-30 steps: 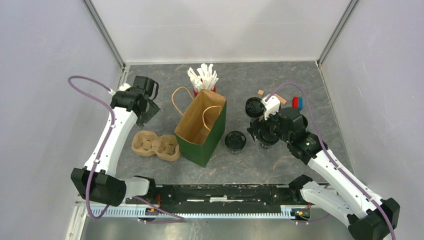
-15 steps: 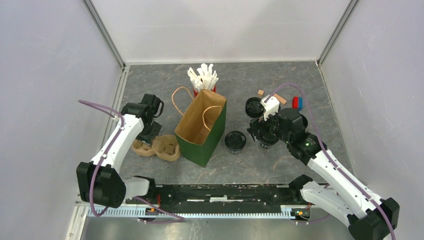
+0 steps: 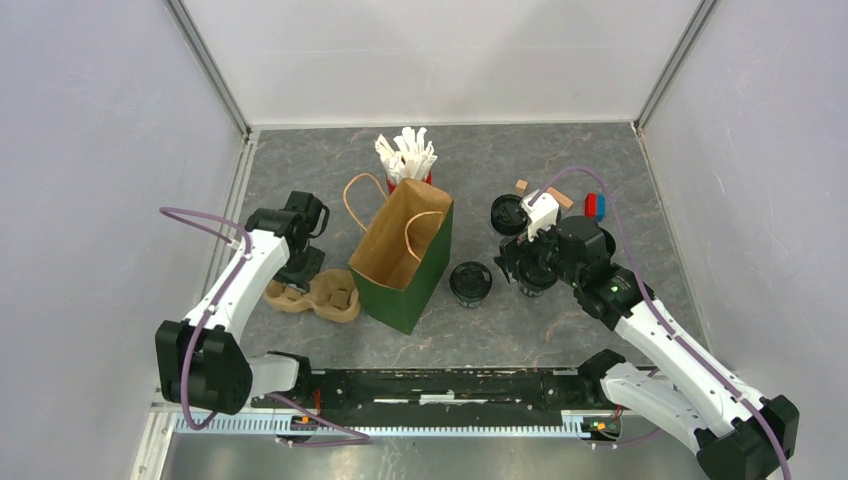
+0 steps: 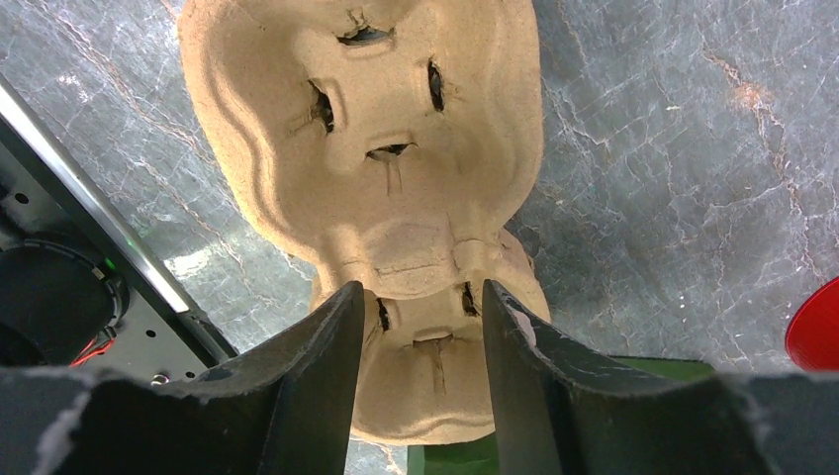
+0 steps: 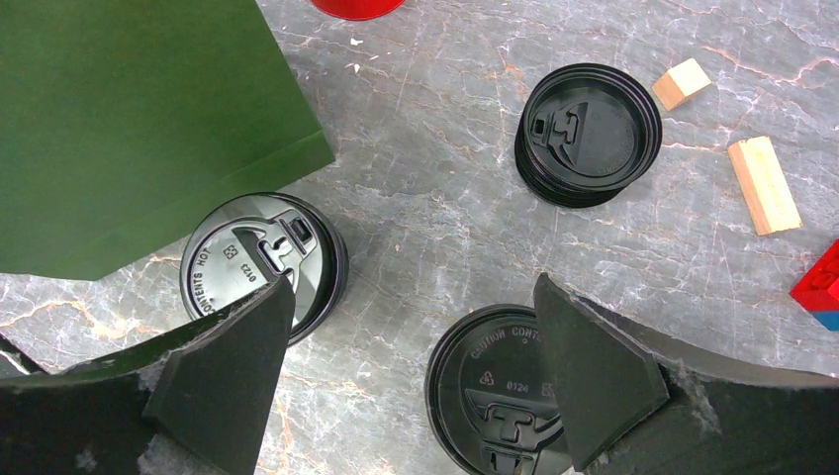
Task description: Pack the takeout coffee
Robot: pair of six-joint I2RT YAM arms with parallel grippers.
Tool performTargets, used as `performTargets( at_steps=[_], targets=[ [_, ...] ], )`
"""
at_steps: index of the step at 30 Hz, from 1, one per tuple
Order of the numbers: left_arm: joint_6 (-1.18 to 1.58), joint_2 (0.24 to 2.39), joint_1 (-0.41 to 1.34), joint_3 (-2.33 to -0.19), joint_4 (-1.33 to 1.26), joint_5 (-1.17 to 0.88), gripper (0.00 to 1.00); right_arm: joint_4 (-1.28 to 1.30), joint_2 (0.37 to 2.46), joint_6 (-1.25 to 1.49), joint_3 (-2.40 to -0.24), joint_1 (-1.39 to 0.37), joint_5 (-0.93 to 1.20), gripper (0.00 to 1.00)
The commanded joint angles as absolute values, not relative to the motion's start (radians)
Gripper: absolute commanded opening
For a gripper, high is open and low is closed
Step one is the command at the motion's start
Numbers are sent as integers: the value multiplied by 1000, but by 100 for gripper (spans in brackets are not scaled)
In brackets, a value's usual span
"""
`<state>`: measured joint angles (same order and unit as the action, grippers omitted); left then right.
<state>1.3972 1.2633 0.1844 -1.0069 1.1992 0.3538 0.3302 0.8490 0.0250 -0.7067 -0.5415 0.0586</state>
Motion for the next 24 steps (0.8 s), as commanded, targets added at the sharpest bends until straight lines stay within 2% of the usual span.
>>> performTargets(
  at_steps=[1,24],
  targets=[
    [1453,1271,171,-998,1189,372,54,296,836,9,-708,-541,44,98],
    [1440,1317,153,-969,1141,356,55,298,840,9,-715,-541,46,98]
  ],
)
